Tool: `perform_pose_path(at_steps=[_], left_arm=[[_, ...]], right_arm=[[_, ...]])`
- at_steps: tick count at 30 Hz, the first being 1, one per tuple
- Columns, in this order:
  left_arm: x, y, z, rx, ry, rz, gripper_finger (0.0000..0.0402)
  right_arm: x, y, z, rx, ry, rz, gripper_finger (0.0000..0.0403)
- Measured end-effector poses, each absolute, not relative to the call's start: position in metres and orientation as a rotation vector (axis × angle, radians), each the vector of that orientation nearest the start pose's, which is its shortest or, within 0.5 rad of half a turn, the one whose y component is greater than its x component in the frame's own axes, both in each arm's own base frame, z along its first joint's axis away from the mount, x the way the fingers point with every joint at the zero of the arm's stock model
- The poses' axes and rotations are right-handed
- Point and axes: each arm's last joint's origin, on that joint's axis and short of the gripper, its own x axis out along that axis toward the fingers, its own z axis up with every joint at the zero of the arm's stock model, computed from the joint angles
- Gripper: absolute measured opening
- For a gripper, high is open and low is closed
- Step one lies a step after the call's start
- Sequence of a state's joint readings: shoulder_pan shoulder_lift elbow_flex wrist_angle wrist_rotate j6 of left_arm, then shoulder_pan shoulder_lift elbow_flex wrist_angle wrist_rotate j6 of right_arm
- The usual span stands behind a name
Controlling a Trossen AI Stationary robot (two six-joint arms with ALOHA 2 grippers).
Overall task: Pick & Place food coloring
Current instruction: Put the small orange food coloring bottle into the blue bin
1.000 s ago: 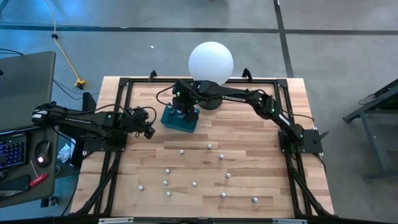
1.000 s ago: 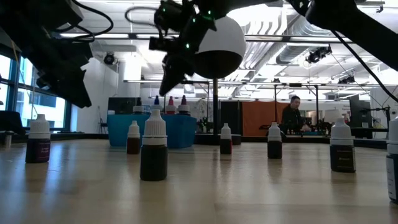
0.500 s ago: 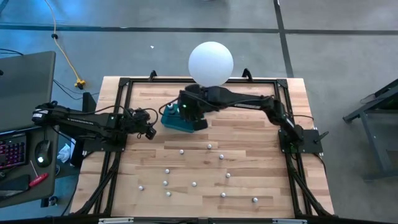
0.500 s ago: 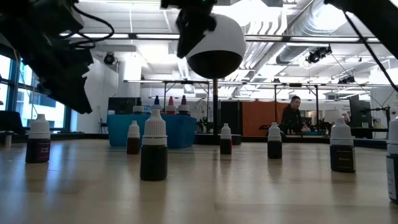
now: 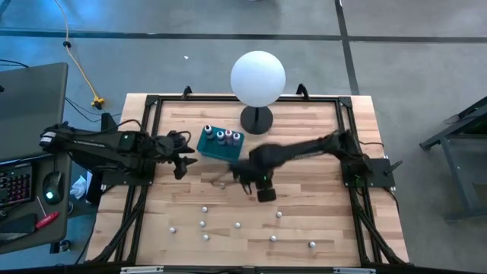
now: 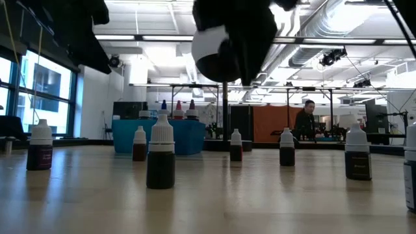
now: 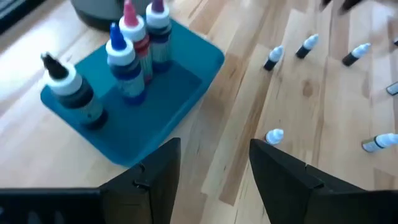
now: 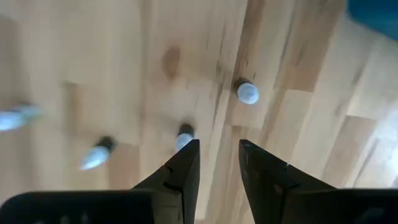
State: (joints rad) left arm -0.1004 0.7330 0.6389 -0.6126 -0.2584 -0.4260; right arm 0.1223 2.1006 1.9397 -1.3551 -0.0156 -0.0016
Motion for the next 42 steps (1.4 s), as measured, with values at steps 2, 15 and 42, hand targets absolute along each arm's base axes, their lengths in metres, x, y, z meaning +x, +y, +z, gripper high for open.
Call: perform_pose_path(at_steps=[2, 15, 42], left_arm=[[0.146, -0.008, 0.254, -0.278, 0.655, 0.293, 0.0189], [0.158, -0.01, 0.244, -0.334, 0.71, 0.313, 0.0188], [0.315, -0.036, 0.214, -0.239, 1.261, 0.019, 0.0188]], right_arm=[[0.407, 0.063, 0.231, -0.153, 1.504, 0.112, 0.0103], [0.382, 0.089, 0.197, -0.161, 1.455, 0.023, 0.0103], [0.292, 0.047, 0.235, -0.03, 1.034, -0.064, 0.0103]])
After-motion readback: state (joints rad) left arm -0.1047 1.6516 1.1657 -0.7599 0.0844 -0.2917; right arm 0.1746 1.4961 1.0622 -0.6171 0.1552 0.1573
